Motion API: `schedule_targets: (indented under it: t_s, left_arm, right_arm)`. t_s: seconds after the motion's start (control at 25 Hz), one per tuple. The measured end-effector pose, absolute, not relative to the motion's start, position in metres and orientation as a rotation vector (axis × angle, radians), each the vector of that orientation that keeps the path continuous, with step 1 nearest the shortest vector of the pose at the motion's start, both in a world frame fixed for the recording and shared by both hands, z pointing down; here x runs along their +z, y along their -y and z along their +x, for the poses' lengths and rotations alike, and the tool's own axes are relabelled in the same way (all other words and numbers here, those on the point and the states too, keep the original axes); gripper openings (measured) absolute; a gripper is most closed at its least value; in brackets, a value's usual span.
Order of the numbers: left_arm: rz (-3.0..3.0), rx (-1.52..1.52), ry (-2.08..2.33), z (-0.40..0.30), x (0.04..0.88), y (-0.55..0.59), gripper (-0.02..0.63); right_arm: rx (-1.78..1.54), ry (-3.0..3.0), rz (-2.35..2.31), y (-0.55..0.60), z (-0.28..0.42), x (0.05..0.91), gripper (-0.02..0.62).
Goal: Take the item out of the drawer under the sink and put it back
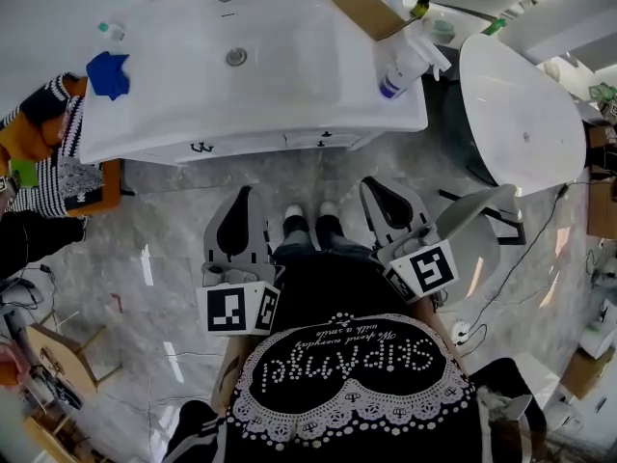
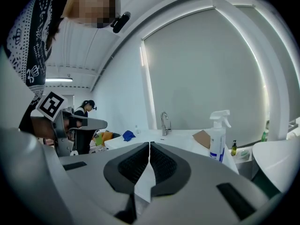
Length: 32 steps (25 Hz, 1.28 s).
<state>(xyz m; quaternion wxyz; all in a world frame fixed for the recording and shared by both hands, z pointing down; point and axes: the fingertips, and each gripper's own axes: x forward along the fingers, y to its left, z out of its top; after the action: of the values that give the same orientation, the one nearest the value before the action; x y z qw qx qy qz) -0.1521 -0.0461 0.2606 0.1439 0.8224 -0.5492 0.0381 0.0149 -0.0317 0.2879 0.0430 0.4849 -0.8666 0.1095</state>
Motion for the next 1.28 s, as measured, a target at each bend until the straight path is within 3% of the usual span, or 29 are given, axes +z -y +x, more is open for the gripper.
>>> schedule_targets:
  t_s: [0.88,1.28]
  left_arm:
    - [2.449,0.108,1.432,-0.197,0.261,0.054,0.003]
    - [2.425,0.165,1.356,-0.190,0.285,0.045,0.003]
  right_arm:
    - [0.314,2.594,1.628,0.032,-0.038,0.282,0.020]
    - [0.275,2.547,1.632,0.034,-0.030,0.299,0.020]
